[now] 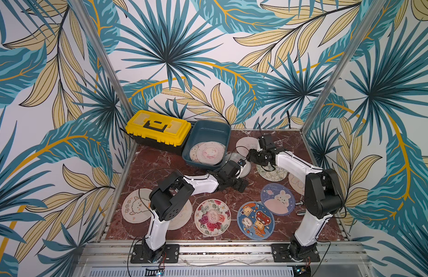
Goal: Put the coasters into the storage box
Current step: Pick up the coaster from the center of the board.
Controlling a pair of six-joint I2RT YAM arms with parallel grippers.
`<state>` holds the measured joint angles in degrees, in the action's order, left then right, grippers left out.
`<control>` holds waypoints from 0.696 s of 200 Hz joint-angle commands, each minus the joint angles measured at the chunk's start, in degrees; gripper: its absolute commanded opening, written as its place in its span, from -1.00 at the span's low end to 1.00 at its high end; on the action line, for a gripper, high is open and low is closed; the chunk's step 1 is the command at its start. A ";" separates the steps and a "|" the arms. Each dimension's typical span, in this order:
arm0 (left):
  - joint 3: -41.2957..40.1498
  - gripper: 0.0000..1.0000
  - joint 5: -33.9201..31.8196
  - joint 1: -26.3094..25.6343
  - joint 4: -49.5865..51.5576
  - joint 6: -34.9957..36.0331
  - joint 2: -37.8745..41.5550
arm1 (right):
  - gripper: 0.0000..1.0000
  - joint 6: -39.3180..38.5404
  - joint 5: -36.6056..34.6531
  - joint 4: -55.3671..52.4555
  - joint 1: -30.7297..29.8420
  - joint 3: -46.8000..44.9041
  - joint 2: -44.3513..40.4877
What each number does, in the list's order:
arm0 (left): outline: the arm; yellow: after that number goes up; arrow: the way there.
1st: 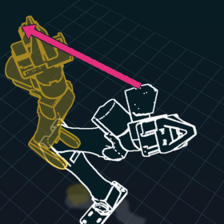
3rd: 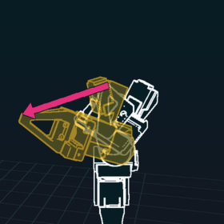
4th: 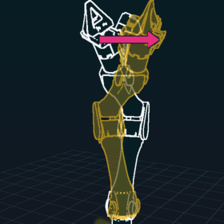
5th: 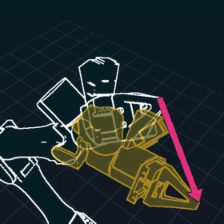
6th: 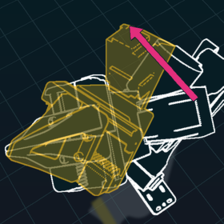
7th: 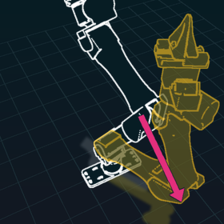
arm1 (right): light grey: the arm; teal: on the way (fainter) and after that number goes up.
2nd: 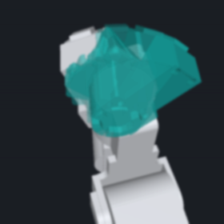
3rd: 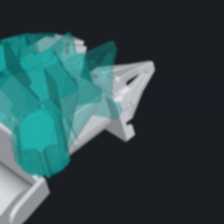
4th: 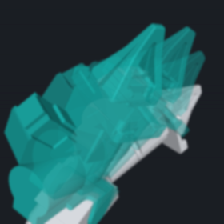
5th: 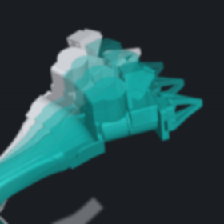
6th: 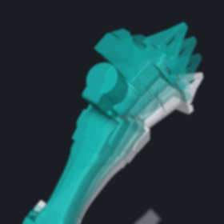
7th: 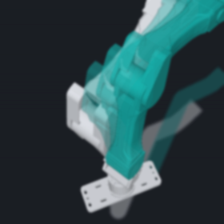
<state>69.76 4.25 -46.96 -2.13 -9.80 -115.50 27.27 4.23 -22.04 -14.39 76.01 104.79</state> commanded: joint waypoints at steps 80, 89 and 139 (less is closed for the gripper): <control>3.63 0.98 -1.92 0.51 -2.45 3.39 -3.64 | 0.24 1.80 4.58 -1.22 1.29 2.13 8.01; 3.55 0.98 -1.42 0.63 -2.44 3.37 -3.66 | 0.24 1.90 5.05 -0.85 1.38 2.11 8.54; 3.19 0.98 0.13 0.97 -2.45 2.69 -3.87 | 0.19 2.44 7.48 0.77 1.64 2.00 11.42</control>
<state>71.20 2.79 -46.39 -3.66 -6.94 -118.34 28.80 9.54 -22.20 -12.84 77.54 114.04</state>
